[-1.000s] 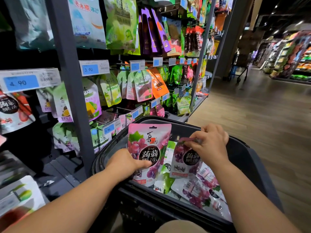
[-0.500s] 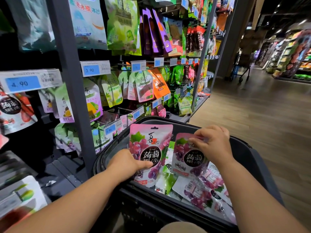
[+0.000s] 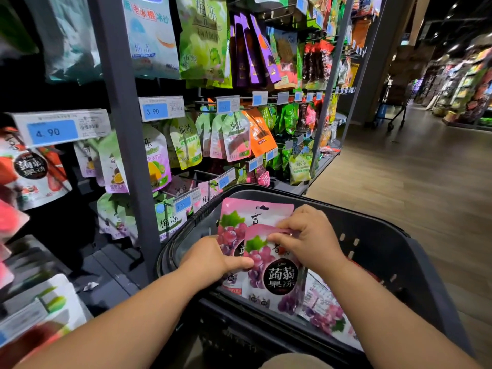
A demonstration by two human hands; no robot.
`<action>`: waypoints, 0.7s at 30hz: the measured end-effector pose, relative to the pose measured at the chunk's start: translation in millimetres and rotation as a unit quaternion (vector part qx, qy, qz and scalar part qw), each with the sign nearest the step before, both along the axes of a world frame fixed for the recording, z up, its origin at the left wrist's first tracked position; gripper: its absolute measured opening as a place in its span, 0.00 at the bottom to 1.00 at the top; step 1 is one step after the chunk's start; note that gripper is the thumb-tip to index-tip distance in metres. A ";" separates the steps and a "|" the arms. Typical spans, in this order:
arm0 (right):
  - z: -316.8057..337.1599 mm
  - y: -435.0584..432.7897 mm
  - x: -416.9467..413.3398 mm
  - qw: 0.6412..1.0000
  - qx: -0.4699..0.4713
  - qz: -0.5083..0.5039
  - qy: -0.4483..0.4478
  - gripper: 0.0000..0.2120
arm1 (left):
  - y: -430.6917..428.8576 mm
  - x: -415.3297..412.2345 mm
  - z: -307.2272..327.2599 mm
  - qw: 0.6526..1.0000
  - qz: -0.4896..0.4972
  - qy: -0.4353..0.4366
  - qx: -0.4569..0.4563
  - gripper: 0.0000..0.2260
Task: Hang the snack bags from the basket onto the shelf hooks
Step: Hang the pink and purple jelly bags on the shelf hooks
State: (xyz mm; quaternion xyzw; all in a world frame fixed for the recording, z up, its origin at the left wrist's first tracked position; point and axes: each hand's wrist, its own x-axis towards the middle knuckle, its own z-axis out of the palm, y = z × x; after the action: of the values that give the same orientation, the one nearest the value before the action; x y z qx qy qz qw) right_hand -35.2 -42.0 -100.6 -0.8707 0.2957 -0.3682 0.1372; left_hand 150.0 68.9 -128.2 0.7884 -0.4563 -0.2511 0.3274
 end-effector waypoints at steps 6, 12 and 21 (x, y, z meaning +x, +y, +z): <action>0.4 2.2 7.1 0.999 0.004 -0.015 -0.043 0.06 | -2.4 1.9 -4.8 0.997 -0.009 0.044 -0.062 0.24; 5.2 6.5 10.7 0.989 0.050 -0.024 -0.140 0.11 | -4.7 -7.1 14.7 0.977 0.055 0.111 -0.173 0.11; 26.5 2.6 18.8 0.892 0.419 0.089 -0.143 0.49 | 5.3 25.6 83.5 0.922 0.162 0.157 -0.314 0.27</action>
State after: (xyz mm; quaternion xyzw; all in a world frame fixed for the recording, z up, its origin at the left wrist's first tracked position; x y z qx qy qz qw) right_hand -16.3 -39.3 -74.0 -0.6933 0.3207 -0.3170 0.5621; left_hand 175.5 74.2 -44.6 0.6589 -0.3204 -0.1591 0.6617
